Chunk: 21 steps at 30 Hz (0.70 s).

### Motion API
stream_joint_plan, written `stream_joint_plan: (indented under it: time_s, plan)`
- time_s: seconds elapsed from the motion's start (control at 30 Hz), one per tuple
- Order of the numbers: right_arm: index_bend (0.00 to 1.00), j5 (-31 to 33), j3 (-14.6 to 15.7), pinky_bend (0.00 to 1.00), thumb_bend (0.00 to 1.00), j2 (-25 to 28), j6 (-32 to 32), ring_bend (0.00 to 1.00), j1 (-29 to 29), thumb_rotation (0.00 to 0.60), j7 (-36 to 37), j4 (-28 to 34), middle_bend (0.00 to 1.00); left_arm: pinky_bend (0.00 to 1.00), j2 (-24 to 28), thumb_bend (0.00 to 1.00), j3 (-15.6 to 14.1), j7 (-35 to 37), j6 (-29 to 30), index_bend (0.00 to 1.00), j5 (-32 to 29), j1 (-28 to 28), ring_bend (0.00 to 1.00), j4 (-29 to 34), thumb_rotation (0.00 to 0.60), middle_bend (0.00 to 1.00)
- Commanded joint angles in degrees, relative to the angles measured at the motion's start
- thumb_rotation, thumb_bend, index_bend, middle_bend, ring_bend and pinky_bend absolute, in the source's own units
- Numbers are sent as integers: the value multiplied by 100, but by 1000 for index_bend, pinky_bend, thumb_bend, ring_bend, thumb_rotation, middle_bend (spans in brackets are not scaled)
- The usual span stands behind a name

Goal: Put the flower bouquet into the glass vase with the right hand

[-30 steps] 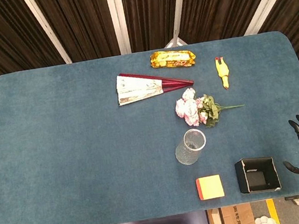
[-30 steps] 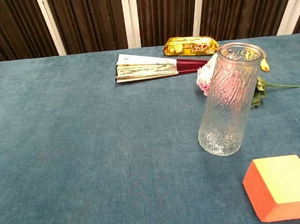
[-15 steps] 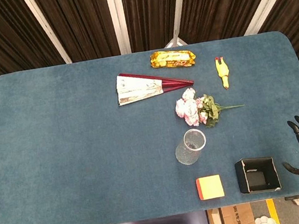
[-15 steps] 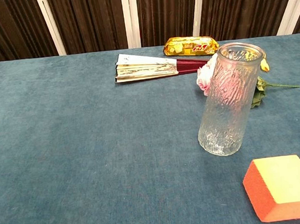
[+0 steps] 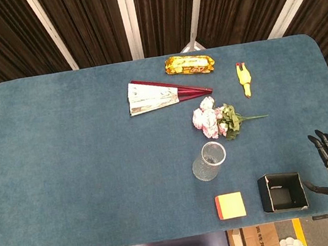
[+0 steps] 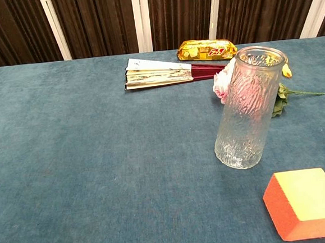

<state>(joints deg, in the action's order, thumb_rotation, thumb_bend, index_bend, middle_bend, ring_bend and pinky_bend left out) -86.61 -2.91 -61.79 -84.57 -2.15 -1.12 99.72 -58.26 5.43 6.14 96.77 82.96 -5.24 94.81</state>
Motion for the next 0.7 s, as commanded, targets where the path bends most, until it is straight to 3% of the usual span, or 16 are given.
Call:
stream_joint_plan:
  time_s: [0.03,0.4,0.47,0.7]
  plan:
    - [107,155,-61,0,40,-10,380,5,-220,600,188,-37,20,19,-11,244,27,-37,53,30,-34,-22,0,-11,600,0]
    - [90,1366,-764,0,40,120,1935,5,-1328,600,111,51,20,19,-71,244,36,-161,-7,30,16,43,0,-6,600,0]
    - [89,1809,-1079,0,40,205,2294,6,-1655,600,101,29,20,19,-76,244,31,-132,10,30,40,38,0,-14,600,0]
    - [88,2602,-1212,0,41,-438,2733,5,-2211,600,-410,-330,20,19,-77,244,58,-156,-15,30,-46,36,0,1,600,0]
